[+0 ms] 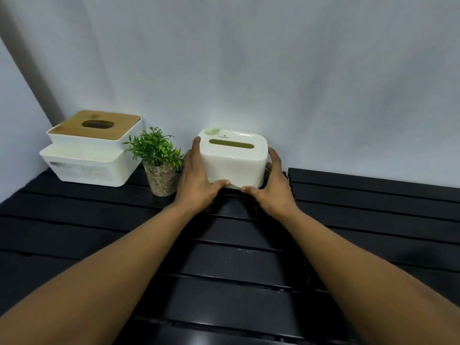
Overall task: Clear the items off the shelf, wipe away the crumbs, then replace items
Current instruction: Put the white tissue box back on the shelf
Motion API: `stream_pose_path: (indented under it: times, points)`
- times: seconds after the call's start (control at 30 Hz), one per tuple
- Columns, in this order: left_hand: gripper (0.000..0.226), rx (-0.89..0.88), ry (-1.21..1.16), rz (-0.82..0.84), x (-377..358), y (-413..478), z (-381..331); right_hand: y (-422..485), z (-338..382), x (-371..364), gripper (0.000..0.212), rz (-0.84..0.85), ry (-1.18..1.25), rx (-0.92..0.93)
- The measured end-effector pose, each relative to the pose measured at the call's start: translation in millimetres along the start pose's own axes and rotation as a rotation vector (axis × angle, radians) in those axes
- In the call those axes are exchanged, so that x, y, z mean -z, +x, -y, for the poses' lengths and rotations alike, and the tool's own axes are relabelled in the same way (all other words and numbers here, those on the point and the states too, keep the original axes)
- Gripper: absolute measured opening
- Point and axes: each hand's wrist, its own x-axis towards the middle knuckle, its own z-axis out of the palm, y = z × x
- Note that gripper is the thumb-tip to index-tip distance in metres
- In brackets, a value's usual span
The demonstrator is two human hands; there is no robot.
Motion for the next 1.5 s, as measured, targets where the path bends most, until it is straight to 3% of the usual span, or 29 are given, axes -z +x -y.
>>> stream_pose_path:
  times: [0.23,0.37,0.63,0.93,1.33,1.5]
  points:
    - [0.109,-0.044,-0.011,-0.044,-20,-14,-52,-19,-4,57,0.109,-0.053,0.07,0.023]
    - [0.092,-0.134,-0.046,0.03,-54,-27,-106,-35,-22,127,0.103,-0.095,0.073,0.004]
    - [0.074,-0.131,-0.106,0.148,-140,-45,-159,-54,-87,227,0.094,-0.1,0.012,-0.019]
    - [0.078,-0.121,-0.106,0.155,-178,-29,-154,-40,-132,232,0.098,-0.118,0.044,-0.042]
    - [0.083,-0.13,-0.119,0.183,-181,-22,-147,-36,-138,231,0.104,-0.113,0.053,-0.089]
    - [0.089,-0.093,-0.111,0.192,-162,-25,-144,-47,-123,237,0.109,-0.237,-0.087,-0.125]
